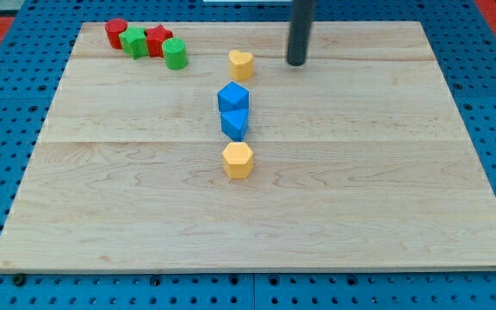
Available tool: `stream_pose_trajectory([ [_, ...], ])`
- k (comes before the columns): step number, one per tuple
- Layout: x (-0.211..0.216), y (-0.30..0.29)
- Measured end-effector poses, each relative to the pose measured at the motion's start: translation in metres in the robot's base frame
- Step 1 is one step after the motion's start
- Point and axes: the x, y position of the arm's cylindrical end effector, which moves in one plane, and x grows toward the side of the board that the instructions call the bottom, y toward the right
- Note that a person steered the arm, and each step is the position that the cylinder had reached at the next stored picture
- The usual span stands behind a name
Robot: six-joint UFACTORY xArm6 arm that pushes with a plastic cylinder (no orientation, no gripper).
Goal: Push the yellow heart diagonally to the bottom right of the green circle
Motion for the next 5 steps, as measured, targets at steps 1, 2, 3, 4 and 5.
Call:
stream_pose_trajectory([
  [1,-0.009,-0.063],
  [2,0.02,-0.026],
  [3,0.021,-0.079],
  [4,-0.004,-0.123],
  [5,-0.001,-0.083],
])
